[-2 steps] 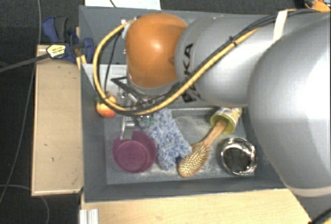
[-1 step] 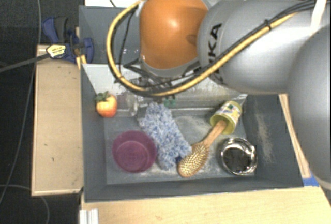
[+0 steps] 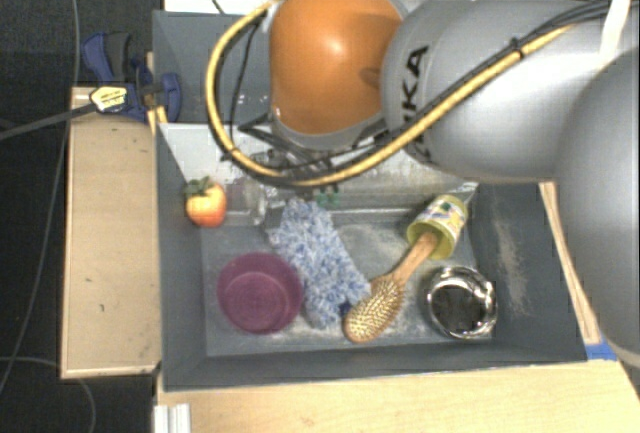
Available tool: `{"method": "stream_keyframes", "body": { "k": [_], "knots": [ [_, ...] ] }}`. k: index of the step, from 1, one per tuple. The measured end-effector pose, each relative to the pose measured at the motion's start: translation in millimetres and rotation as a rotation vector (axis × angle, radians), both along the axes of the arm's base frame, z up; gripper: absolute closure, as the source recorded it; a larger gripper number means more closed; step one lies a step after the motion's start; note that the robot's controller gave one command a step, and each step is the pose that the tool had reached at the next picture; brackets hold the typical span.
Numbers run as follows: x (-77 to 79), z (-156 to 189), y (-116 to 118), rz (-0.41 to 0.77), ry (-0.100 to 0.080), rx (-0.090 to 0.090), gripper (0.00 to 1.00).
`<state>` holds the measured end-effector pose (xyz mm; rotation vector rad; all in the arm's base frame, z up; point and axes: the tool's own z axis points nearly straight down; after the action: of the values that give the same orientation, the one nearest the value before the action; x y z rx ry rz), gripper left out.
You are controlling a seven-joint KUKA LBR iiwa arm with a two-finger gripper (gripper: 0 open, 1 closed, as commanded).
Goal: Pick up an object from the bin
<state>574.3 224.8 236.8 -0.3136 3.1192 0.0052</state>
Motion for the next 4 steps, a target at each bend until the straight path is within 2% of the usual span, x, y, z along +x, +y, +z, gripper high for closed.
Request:
{"method": "stream_keyframes", "body": {
  "k": [1,2,3,4],
  "knots": [
    [-46.1,-64,23,0.011,0.006,0.000,1.00],
    [-44.1,-88,29,0.100,-0.012,0.002,1.00],
    [-49.1,-102,25,0.188,-0.012,0.002,1.00],
    [-43.4,-148,9,0.326,-0.015,0.002,0.00]
  ]
}}
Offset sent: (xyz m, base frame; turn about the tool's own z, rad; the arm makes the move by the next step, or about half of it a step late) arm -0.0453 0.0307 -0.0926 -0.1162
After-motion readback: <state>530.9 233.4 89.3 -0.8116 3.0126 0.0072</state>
